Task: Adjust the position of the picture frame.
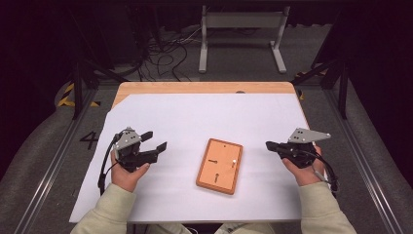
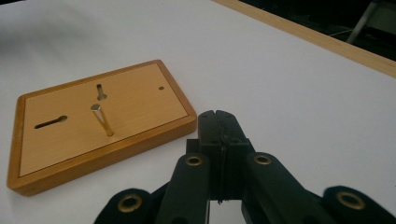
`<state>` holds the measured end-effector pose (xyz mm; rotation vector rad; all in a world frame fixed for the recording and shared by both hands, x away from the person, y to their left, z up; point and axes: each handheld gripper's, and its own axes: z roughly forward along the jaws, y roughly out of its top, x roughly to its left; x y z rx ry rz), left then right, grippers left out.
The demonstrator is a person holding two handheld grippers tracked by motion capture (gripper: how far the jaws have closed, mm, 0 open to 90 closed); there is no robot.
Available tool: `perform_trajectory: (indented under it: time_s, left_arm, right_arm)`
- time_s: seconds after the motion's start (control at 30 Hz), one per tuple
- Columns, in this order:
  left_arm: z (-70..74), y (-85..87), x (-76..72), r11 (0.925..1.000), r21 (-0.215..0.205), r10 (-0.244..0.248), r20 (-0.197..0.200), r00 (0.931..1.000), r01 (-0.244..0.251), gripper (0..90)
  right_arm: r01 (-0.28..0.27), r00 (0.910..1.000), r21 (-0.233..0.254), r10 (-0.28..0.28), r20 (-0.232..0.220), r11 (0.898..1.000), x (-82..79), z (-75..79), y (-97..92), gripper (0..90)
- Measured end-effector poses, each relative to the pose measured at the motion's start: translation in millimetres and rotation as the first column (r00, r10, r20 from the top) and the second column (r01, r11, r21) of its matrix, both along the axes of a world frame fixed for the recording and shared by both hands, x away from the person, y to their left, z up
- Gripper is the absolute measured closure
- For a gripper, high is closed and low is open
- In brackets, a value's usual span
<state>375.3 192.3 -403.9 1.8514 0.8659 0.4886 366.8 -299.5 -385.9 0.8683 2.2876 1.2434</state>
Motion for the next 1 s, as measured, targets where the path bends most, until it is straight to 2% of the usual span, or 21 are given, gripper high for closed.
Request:
perform_trajectory:
  time_s: [0.27,0.5,0.7,0.9,0.97,1.0]
  left_arm:
    - [0.6,2.2,0.4,1.0000,-0.007,0.004,-0.001,1.0000,-0.004,32.5]
    - [0.3,2.5,1.0,1.0000,-0.008,0.005,-0.006,1.0000,-0.005,32.4]
    - [-0.1,3.5,2.1,0.9999,-0.014,0.009,-0.009,0.9999,-0.009,32.3]
    - [-0.3,4.1,2.0,0.9999,-0.013,0.009,-0.011,0.9999,-0.009,32.3]
    - [-0.4,3.9,2.0,0.9999,-0.014,0.009,-0.012,0.9999,-0.010,32.3]
    - [-0.5,3.7,1.9,0.9999,-0.013,0.009,-0.014,0.9999,-0.009,32.2]
  right_arm:
    - [-0.036,0.9989,-0.021,0.035,-0.031,0.999,-3.6,7.5,4.8,90.0]
    - [-0.094,0.9926,-0.071,0.088,-0.083,0.993,-7.9,12.9,15.4,90.0]
    - [-0.175,0.9758,-0.149,0.152,-0.157,0.973,-9.7,6.5,33.0,90.0]
    - [-0.230,0.9615,-0.195,0.191,-0.197,0.954,-12.3,3.0,45.9,90.0]
    - [-0.237,0.9590,-0.202,0.195,-0.205,0.950,-12.7,2.0,47.7,90.0]
    - [-0.258,0.9522,-0.223,0.209,-0.223,0.940,-13.1,-0.8,52.1,90.0]
